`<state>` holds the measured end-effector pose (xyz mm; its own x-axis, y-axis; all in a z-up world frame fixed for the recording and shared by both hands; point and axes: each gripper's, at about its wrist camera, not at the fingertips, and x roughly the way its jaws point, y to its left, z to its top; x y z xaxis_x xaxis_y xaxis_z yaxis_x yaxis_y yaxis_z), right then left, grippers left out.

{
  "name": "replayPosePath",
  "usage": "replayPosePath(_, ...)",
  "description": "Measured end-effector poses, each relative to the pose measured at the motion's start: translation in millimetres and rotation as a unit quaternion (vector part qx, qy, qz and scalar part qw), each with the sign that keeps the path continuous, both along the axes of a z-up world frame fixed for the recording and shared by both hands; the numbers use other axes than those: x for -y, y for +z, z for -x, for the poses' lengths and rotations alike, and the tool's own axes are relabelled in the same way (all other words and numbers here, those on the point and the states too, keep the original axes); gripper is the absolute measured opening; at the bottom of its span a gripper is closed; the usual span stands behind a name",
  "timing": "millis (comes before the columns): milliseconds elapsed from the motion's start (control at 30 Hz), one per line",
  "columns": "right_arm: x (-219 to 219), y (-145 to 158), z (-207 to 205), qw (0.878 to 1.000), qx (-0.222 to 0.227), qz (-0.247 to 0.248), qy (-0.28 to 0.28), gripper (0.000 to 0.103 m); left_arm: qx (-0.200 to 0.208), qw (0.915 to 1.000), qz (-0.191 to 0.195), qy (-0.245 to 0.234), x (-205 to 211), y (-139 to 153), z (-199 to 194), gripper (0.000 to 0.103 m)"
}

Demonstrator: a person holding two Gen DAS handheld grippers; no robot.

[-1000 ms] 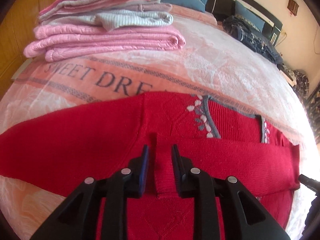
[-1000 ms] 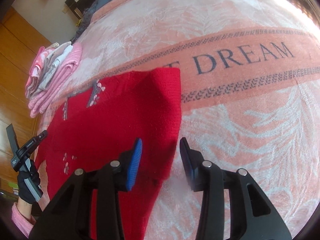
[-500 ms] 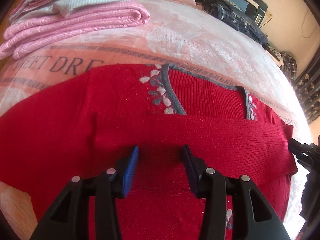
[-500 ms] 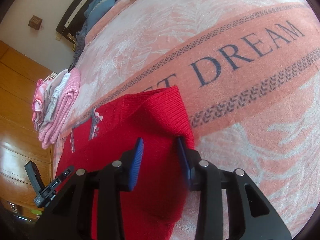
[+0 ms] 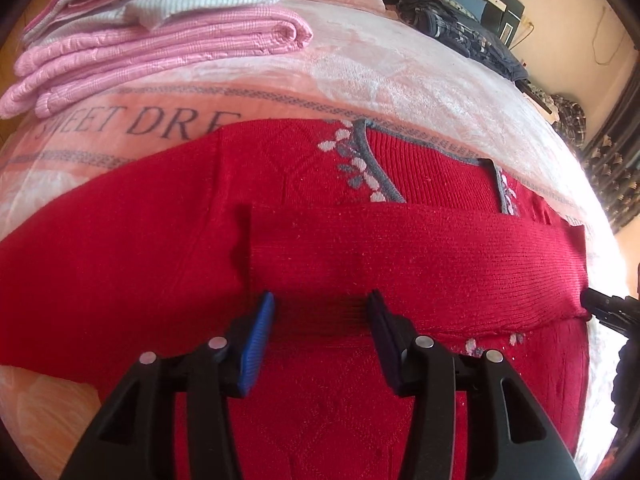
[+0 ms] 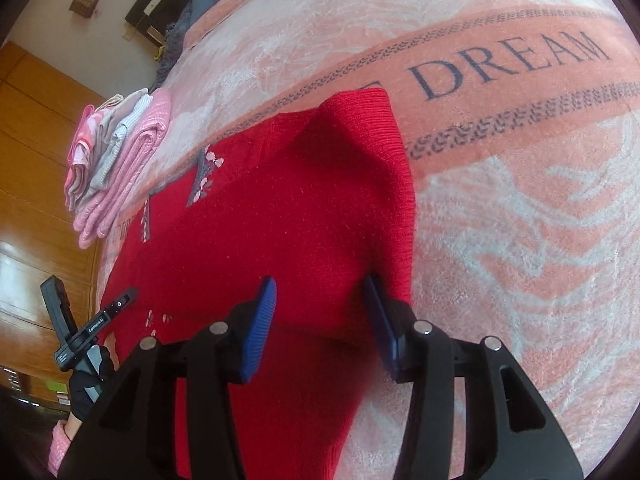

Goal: Fold small clothes
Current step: 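Open the right tool and release the folded sleeve, then move the left tool to the other sleeve cuff and grasp it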

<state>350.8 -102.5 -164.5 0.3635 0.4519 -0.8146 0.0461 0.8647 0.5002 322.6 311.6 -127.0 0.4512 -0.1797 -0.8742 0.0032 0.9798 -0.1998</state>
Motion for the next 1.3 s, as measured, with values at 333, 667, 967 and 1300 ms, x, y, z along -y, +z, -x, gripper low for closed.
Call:
replayPosePath(333,-61.1,30.7,3.0,0.998,0.017,0.014,0.057,0.055,-0.012,0.9956,0.024,0.090,-99.5,32.4,32.8,0.051)
replayPosePath(667,-156.4,35.0,3.6,0.990,0.015,0.025,0.139,0.057,-0.064,0.9516,0.086,0.288,-303.2,20.7,148.0,0.054)
replayPosePath(967,-217.6,32.7,0.2,0.983,0.025,0.045,0.178,0.058,-0.028,0.8796,0.178,0.441,-426.4,-3.8,205.9,0.054)
replayPosePath(1300,-226.8,21.5,-7.4,0.985,0.024,0.038,0.167,0.059,0.016,0.8689,0.197,0.454,-467.2,-16.3,186.1,0.040)
